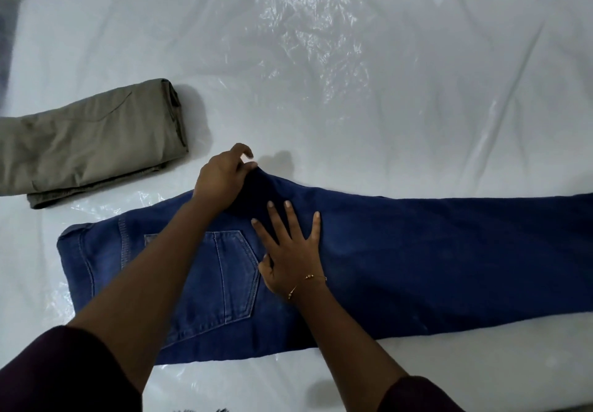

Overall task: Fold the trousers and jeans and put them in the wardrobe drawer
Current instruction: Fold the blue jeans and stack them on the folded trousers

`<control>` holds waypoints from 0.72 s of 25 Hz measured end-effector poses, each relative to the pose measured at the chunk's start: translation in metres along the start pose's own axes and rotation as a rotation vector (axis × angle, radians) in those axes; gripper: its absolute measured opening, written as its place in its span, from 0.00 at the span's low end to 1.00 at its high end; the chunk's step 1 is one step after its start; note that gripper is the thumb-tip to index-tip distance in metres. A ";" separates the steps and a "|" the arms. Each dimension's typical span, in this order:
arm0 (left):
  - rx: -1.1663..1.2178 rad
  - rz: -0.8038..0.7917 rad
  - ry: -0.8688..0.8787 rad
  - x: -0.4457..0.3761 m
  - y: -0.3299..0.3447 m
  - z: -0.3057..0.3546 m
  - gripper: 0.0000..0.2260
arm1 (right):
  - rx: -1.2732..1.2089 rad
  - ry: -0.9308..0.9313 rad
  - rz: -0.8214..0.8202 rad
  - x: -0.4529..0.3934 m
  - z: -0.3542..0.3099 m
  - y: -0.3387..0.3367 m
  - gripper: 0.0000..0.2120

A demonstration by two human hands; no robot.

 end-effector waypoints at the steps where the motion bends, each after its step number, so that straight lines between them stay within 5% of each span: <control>1: 0.077 -0.019 0.012 0.003 -0.001 -0.001 0.14 | 0.005 0.008 -0.007 -0.001 0.000 0.001 0.30; 7: 0.003 0.099 0.277 0.066 -0.004 0.000 0.14 | -0.020 0.026 0.034 0.006 -0.005 0.003 0.28; 11: -0.104 0.200 0.301 0.137 0.030 -0.014 0.06 | -0.218 0.133 0.400 0.025 0.015 -0.016 0.08; 14: -0.116 0.190 0.266 0.152 0.041 -0.020 0.06 | -0.325 0.317 0.601 0.037 0.013 -0.037 0.04; 18: 0.026 0.292 0.071 0.144 0.026 -0.006 0.13 | -0.222 0.107 0.410 0.014 -0.022 -0.042 0.15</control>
Point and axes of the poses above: each hand's wrist, its own x-axis away from the middle knuckle, its own y-axis out of the palm, z = x × y, the point moved 4 cm from there along -x, towards the middle knuckle, and after that the axes turned 2 degrees about -y, right-handed, at the moved point
